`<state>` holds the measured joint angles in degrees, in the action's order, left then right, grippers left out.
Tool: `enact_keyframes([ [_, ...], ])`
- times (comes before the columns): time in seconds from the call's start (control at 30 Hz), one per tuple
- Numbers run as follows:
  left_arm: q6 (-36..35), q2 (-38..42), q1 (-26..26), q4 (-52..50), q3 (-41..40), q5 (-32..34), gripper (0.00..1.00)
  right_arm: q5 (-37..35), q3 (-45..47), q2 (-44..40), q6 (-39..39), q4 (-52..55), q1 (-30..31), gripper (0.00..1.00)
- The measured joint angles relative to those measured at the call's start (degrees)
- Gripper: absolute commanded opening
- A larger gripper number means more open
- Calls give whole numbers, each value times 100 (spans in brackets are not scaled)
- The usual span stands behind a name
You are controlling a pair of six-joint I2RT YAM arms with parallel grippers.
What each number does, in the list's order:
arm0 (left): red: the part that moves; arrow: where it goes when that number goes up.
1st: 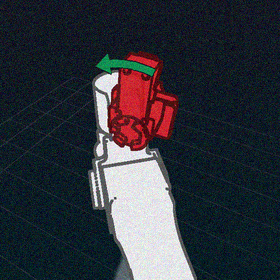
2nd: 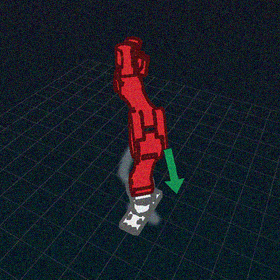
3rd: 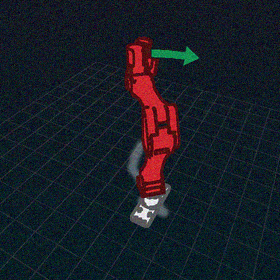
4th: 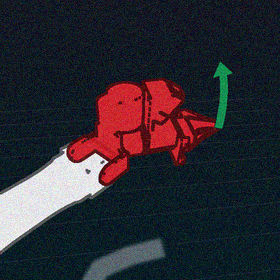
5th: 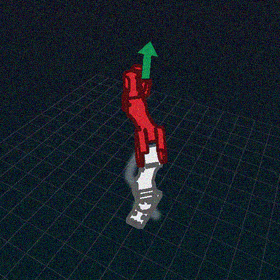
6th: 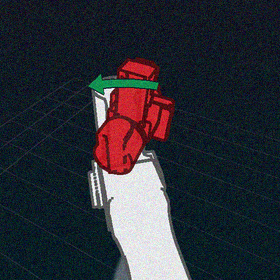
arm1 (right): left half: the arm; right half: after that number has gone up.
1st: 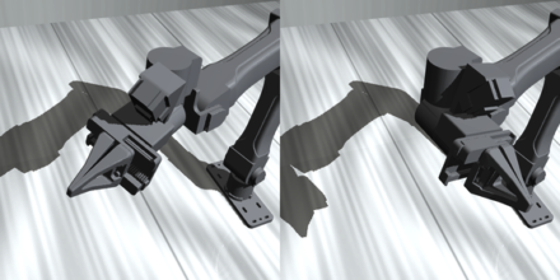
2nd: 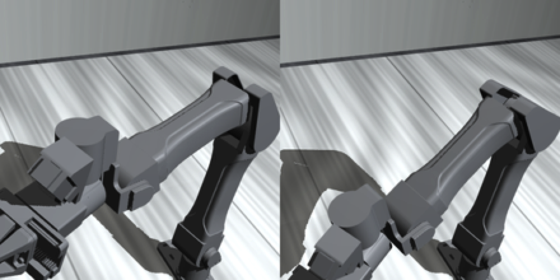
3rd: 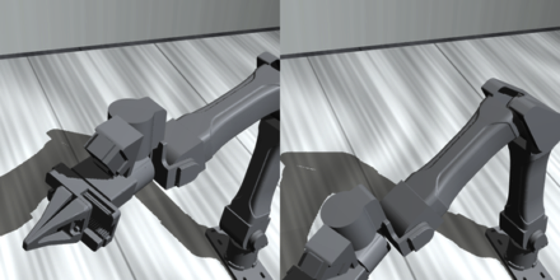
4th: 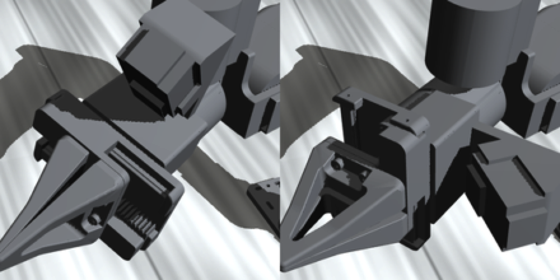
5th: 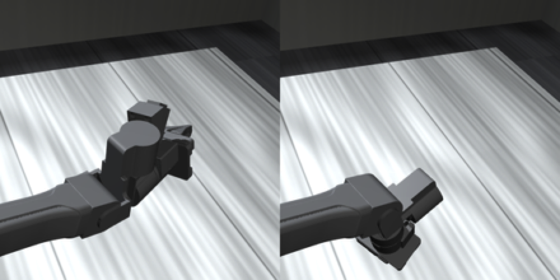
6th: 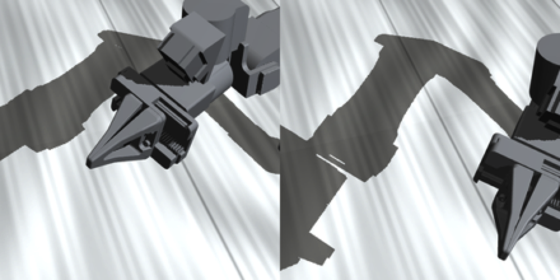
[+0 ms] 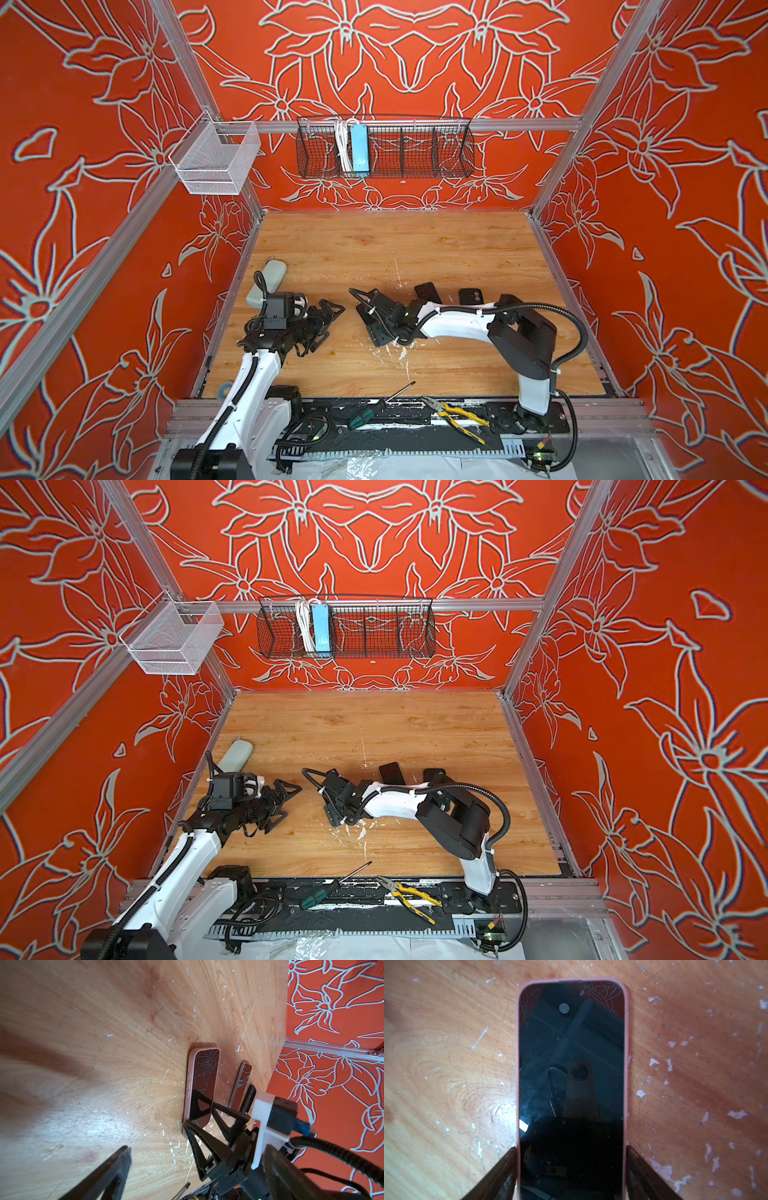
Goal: Take the phone out of the phone case
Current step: Pick up the phone from the center of the table.
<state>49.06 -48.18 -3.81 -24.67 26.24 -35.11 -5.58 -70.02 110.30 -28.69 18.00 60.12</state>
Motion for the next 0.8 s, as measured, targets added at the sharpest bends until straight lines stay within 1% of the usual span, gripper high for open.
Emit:
enact_keyframes([
  [0.07,-2,0,0,0,0,0,97,-33,-24,22,4,17,0,73],
  [0.13,-9,0,0,2,0,2,97,-94,-55,50,0,33,17,77],
  [0.37,-17,-4,0,2,0,7,97,-321,-238,173,-22,199,125,82],
  [0.57,-17,-9,0,0,0,7,97,-361,-238,181,-61,216,166,87],
  [0.8,-17,-9,0,2,0,9,97,-407,-269,201,-74,256,190,87],
])
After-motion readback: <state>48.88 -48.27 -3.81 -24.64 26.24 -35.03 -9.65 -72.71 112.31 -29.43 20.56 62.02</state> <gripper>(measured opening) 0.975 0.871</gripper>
